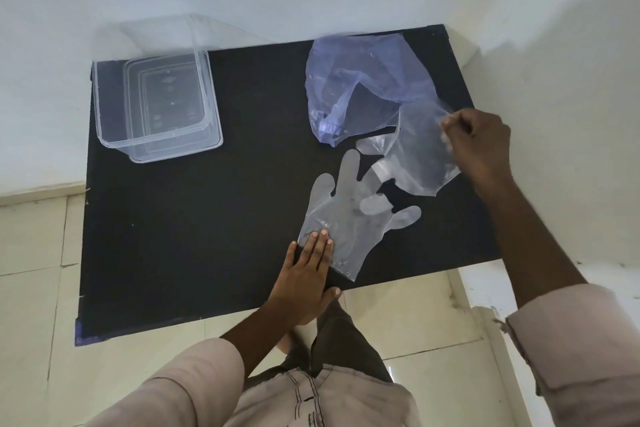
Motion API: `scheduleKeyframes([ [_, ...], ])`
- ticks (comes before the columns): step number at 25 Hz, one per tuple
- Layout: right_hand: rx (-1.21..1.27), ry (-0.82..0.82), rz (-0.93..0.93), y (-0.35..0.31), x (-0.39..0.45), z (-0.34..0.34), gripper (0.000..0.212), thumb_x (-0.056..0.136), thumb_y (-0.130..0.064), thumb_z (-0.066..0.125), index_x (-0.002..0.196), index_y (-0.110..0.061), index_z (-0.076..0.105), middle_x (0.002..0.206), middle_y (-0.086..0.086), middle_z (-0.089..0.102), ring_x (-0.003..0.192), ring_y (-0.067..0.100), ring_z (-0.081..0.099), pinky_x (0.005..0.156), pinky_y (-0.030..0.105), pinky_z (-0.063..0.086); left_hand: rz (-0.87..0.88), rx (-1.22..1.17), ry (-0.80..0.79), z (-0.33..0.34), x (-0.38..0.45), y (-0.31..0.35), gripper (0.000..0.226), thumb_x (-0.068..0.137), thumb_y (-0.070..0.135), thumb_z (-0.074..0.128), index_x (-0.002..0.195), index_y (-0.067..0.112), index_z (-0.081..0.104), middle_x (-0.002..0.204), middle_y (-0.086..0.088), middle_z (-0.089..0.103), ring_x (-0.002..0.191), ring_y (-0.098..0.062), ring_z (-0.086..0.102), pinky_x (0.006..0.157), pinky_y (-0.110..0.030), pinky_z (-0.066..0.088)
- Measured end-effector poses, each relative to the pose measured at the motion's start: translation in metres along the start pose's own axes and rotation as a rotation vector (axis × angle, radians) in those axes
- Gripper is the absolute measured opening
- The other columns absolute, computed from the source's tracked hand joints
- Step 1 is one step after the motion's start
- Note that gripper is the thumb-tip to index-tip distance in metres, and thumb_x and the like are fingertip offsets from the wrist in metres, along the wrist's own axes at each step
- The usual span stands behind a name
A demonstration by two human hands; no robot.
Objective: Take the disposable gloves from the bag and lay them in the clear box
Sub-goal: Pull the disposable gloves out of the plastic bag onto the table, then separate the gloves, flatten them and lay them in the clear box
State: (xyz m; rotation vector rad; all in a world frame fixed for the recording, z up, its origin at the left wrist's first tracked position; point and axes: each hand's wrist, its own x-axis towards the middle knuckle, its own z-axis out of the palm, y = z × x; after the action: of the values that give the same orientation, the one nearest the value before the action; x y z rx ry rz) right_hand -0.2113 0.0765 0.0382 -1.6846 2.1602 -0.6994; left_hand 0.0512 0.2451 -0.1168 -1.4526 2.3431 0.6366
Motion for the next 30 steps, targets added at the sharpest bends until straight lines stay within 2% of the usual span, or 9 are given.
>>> scheduleKeyframes([
  [4, -0.04, -0.21, -0.231, -0.025, -0.009, -0.025, 0.021, 0.096, -0.017, 0.054, 0.09, -0.004, 0.068, 0.079, 0.011, 0.065, 0.072, 0.02, 0.055, 0.065, 0.019, 0.032, -0.017, -0.177, -0.061, -0.047, 0.0, 0.002, 0.077, 0.097, 0.049, 0.043, 0.154, 0.015, 0.005, 0.165, -0.007, 0.004, 0.151, -0.032, 0.007, 0.121, -0.05, 0.012],
  [8, -0.122, -0.414, -0.403, -0.065, -0.019, -0.055, 0.024, 0.096, -0.022, 0.054, 0.073, -0.018, 0.058, 0.068, -0.001, 0.054, 0.064, 0.013, 0.051, 0.06, 0.008, 0.032, -0.039, -0.615, 0.362, -0.147, 0.004, 0.005, 0.064, 0.089, 0.037, 0.065, 0.145, 0.026, 0.035, 0.156, -0.002, 0.031, 0.137, -0.022, 0.039, 0.106, -0.036, 0.039],
  [11, -0.104, -0.499, -0.53, -0.105, -0.031, -0.087, 0.031, 0.093, -0.017, 0.059, 0.065, -0.027, 0.054, 0.059, -0.012, 0.049, 0.054, 0.001, 0.049, 0.055, 0.004, 0.034, 0.171, -0.874, 0.679, -0.23, -0.003, -0.002, 0.07, 0.075, 0.029, 0.081, 0.136, 0.022, 0.048, 0.141, 0.001, 0.047, 0.123, -0.017, 0.051, 0.097, -0.028, 0.049],
  [13, -0.112, -0.553, -0.567, -0.13, -0.04, -0.106, 0.023, 0.093, -0.014, 0.06, 0.071, -0.013, 0.062, 0.058, -0.006, 0.05, 0.054, 0.003, 0.047, 0.053, 0.009, 0.034, 0.353, -0.97, 0.61, -0.27, -0.012, -0.007, 0.064, 0.071, 0.024, 0.085, 0.129, 0.016, 0.058, 0.132, 0.0, 0.059, 0.113, -0.018, 0.061, 0.092, -0.033, 0.055],
  [16, -0.051, -0.573, -0.537, -0.158, -0.053, -0.126, 0.021, 0.092, -0.018, 0.062, 0.072, -0.011, 0.065, 0.055, -0.004, 0.05, 0.051, 0.005, 0.041, 0.049, 0.011, 0.031, 0.419, -1.046, 0.444, -0.3, -0.026, -0.008, 0.027, 0.078, 0.021, 0.08, 0.103, 0.014, 0.074, 0.1, -0.007, 0.075, 0.082, -0.029, 0.071, 0.063, -0.044, 0.062],
  [18, -0.018, -0.548, -0.476, -0.166, -0.059, -0.135, 0.025, 0.086, -0.03, 0.069, 0.071, -0.011, 0.062, 0.058, -0.001, 0.051, 0.053, 0.009, 0.041, 0.05, 0.013, 0.032, 0.4, -1.135, 0.463, -0.308, -0.032, -0.013, 0.012, 0.082, 0.02, 0.077, 0.091, 0.011, 0.077, 0.082, -0.01, 0.075, 0.067, -0.023, 0.07, 0.051, -0.034, 0.06],
  [22, 0.062, -0.463, -0.339, -0.16, -0.076, -0.144, 0.026, 0.077, -0.025, 0.079, 0.08, -0.003, 0.067, 0.075, 0.02, 0.063, 0.067, 0.026, 0.052, 0.056, 0.025, 0.041, 0.341, -1.289, 0.44, -0.317, -0.052, -0.033, 0.015, 0.081, 0.02, 0.077, 0.09, 0.008, 0.078, 0.089, -0.014, 0.075, 0.077, -0.013, 0.072, 0.052, -0.028, 0.057],
  [25, 0.291, -0.374, -0.206, -0.158, -0.084, -0.136, 0.013, 0.082, -0.015, 0.073, 0.071, -0.01, 0.067, 0.071, 0.011, 0.062, 0.07, 0.019, 0.052, 0.049, 0.02, 0.043, 0.268, -1.232, 0.391, -0.322, -0.064, -0.045, 0.014, 0.082, 0.022, 0.076, 0.089, 0.009, 0.077, 0.088, -0.009, 0.077, 0.08, -0.013, 0.073, 0.051, -0.028, 0.055],
  [30, 0.557, -0.281, -0.157, -0.17, -0.086, -0.12, 0.024, 0.082, -0.009, 0.069, 0.061, -0.018, 0.06, 0.073, 0.004, 0.066, 0.068, 0.012, 0.061, 0.049, 0.022, 0.046, 0.152, -1.161, 0.472, -0.335, -0.082, -0.061, 0.01, 0.084, 0.015, 0.073, 0.091, 0.009, 0.077, 0.087, -0.007, 0.077, 0.086, -0.014, 0.073, 0.055, -0.029, 0.057],
])
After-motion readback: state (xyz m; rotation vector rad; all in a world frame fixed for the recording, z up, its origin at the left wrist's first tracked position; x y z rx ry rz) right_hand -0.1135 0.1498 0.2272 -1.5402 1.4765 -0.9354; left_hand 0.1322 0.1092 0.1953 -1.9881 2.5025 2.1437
